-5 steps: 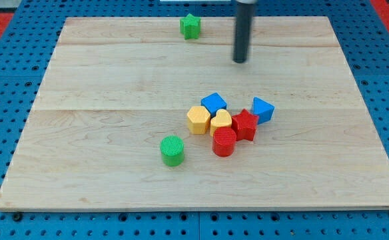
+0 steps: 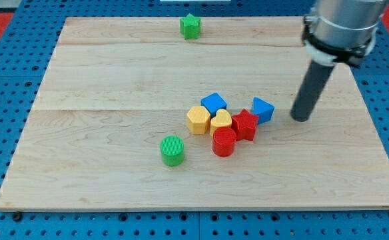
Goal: Push the red star into the group of bloclks
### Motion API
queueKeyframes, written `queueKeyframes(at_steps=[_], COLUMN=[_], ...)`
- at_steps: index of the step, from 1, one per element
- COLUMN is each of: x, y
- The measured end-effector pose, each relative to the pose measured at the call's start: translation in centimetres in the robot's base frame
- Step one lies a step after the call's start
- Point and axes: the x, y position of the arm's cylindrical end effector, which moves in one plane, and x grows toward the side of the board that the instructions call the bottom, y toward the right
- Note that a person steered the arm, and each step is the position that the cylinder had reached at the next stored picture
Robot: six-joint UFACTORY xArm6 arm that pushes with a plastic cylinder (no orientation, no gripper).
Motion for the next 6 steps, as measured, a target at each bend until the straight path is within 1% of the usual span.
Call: queueKeyframes(at_steps=[1, 2, 3, 4, 6], x=[0.7, 0.7, 1.8, 4.3, 7.9], y=[-5.0, -8.2, -9.9, -12.1, -12.1])
